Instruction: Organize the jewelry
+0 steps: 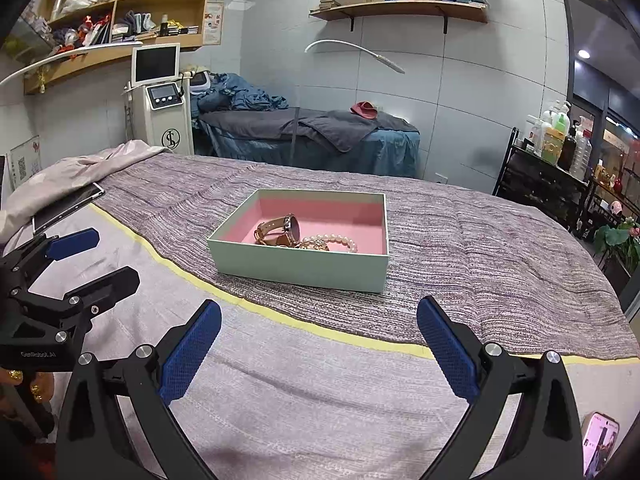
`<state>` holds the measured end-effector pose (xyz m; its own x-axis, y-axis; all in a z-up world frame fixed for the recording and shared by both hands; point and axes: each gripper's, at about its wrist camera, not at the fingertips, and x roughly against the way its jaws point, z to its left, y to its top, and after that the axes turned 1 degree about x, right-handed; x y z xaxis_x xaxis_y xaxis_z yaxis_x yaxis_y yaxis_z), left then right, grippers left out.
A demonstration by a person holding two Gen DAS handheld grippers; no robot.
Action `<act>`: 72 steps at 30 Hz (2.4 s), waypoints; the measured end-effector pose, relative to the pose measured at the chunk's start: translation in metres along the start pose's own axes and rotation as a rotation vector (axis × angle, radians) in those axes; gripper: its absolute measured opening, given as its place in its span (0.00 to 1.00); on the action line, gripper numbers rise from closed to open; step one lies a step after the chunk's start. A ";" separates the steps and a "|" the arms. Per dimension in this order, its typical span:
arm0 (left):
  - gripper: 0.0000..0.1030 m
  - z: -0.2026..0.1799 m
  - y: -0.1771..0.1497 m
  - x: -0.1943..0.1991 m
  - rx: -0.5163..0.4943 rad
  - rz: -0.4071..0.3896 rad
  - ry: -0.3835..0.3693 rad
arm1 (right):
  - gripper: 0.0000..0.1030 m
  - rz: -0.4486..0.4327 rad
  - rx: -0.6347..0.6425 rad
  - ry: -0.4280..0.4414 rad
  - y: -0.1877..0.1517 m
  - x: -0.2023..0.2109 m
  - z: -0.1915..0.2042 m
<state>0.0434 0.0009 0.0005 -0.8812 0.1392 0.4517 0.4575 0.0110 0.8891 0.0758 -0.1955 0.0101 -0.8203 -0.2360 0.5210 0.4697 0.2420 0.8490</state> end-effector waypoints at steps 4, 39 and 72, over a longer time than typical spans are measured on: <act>0.94 -0.001 -0.013 0.014 0.005 -0.020 0.013 | 0.93 -0.055 0.019 -0.034 -0.009 0.014 0.005; 0.94 -0.001 -0.028 0.031 0.071 -0.061 0.033 | 0.94 -0.150 -0.006 -0.126 -0.033 0.051 0.006; 0.94 -0.001 -0.028 0.028 0.056 -0.053 0.035 | 0.94 -0.143 -0.005 -0.123 -0.034 0.049 0.007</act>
<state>0.0055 0.0033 -0.0117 -0.9075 0.1020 0.4075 0.4154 0.0731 0.9067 0.0178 -0.2089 0.0059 -0.9124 -0.1510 0.3803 0.3465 0.2091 0.9144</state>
